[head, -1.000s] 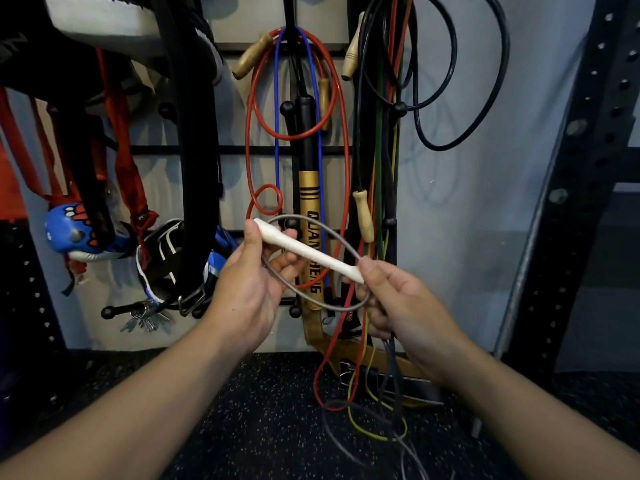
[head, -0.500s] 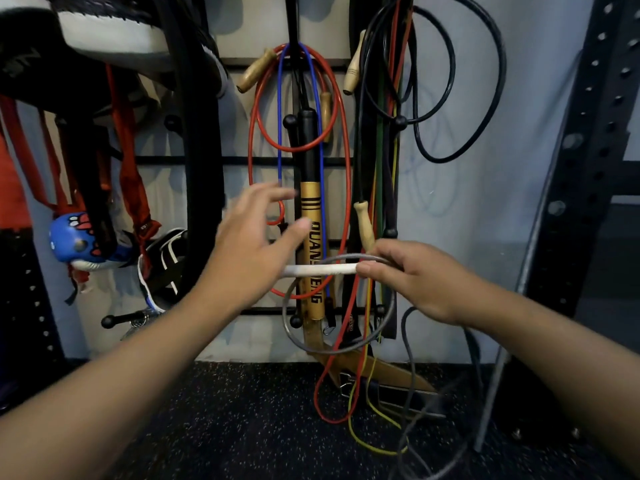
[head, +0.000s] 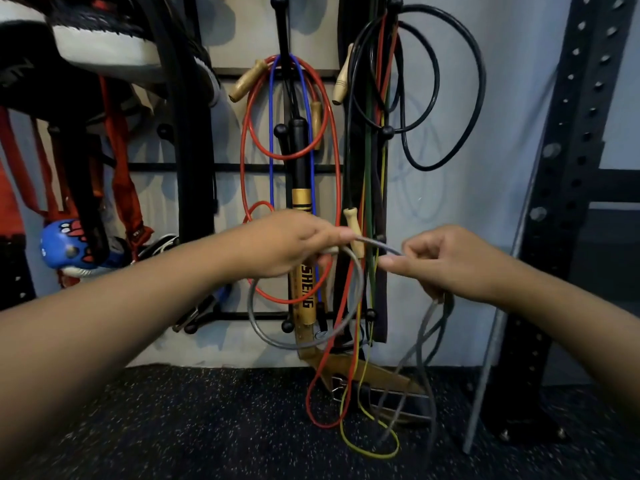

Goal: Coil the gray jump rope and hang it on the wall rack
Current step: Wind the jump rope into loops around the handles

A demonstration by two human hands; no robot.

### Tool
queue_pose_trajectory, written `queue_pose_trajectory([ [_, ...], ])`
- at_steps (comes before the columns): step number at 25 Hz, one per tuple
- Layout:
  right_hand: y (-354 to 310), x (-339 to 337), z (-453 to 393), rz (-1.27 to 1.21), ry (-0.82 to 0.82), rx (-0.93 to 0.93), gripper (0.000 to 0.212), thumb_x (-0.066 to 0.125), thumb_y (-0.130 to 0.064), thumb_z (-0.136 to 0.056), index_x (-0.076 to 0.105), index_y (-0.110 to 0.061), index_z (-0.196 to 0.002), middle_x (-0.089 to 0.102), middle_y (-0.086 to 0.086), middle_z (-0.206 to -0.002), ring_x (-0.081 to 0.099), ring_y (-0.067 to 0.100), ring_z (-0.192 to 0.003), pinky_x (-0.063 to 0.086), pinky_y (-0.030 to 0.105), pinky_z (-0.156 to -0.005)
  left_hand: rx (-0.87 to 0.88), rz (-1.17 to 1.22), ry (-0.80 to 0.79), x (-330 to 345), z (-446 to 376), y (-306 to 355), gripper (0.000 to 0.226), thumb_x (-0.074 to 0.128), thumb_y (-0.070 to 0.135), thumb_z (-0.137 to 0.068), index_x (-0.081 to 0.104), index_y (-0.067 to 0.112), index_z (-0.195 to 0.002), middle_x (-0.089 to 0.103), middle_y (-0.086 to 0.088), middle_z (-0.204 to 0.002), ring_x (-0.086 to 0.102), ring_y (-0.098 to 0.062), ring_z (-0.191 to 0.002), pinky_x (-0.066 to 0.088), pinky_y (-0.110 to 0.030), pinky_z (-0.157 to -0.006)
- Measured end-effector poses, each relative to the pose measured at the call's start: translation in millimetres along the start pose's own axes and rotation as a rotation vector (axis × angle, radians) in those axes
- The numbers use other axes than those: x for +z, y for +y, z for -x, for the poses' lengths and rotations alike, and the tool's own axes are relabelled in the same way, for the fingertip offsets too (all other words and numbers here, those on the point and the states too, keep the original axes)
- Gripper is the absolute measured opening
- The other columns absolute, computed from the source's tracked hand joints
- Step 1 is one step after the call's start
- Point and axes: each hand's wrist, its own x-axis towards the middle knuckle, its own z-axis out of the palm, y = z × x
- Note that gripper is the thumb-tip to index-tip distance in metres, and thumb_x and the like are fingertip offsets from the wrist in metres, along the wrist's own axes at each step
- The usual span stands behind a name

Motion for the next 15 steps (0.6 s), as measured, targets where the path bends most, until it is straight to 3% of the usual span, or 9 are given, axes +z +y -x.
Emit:
queue_pose_trajectory([
  [3,17.8,-4.0,14.3,-0.305,-0.032,0.148,0.05,0.071,-0.043,-0.09,0.057,0.0,-0.068,0.06,0.013,-0.055,0.061,0.022,-0.054,0.054,0.024,-0.063,-0.169,0.369,0.191,-1.1,6.2,-23.7,0.054,0.036,0.054,-0.104,0.059,0.014,-0.076,0.048,0.009,-0.057,0.041,-0.006,-0.047,0.037,-0.023,-0.05],
  [6,21.1,14.6,13.3,-0.456,-0.076,0.143,0.041,0.067,-0.045,-0.089,0.06,-0.007,-0.076,0.046,-0.001,-0.054,0.046,0.015,-0.05,0.05,0.038,-0.066,-0.267,0.959,0.318,23.6,3.9,-19.4,0.047,0.04,0.055,-0.104,0.054,0.016,-0.082,0.039,0.011,-0.058,0.032,-0.006,-0.046,0.028,-0.022,-0.047],
  [8,20.7,26.8,9.3,-0.488,-0.078,0.149,0.037,0.064,-0.052,-0.087,0.074,-0.017,-0.085,0.04,-0.006,-0.058,0.042,0.013,-0.052,0.048,0.043,-0.069,-0.272,1.213,0.436,37.9,-3.6,-9.8,0.043,0.043,0.054,-0.104,0.053,0.016,-0.085,0.037,0.008,-0.062,0.032,-0.007,-0.049,0.029,-0.023,-0.049],
  [10,18.7,37.1,8.0,-0.507,-0.102,0.143,0.04,0.061,-0.061,-0.086,0.081,-0.027,-0.094,0.039,-0.007,-0.062,0.041,0.014,-0.058,0.045,0.042,-0.07,-0.304,1.478,0.586,42.8,-9.5,0.0,0.039,0.041,0.048,-0.107,0.051,0.016,-0.087,0.036,0.007,-0.062,0.031,-0.008,-0.049,0.029,-0.023,-0.049],
  [13,16.2,58.4,9.9,-0.685,-0.139,0.124,0.065,0.06,-0.081,-0.077,0.079,-0.03,-0.112,0.036,-0.008,-0.066,0.034,0.012,-0.059,0.037,0.032,-0.063,-0.345,1.713,0.843,43.6,-18.8,7.1,0.037,0.037,0.045,-0.109,0.046,0.016,-0.088,0.037,0.006,-0.059,0.031,-0.007,-0.044,0.03,-0.021,-0.044],
  [15,9.5,76.9,9.0,-0.776,-0.088,0.099,0.066,0.066,-0.08,-0.072,0.078,-0.029,-0.111,0.042,-0.012,-0.063,0.034,0.009,-0.056,0.032,0.028,-0.059,-0.376,1.811,0.994,49.0,-24.7,9.9,0.038,0.038,0.048,-0.108,0.044,0.017,-0.087,0.036,0.007,-0.057,0.032,-0.007,-0.041,0.032,-0.02,-0.042],
])
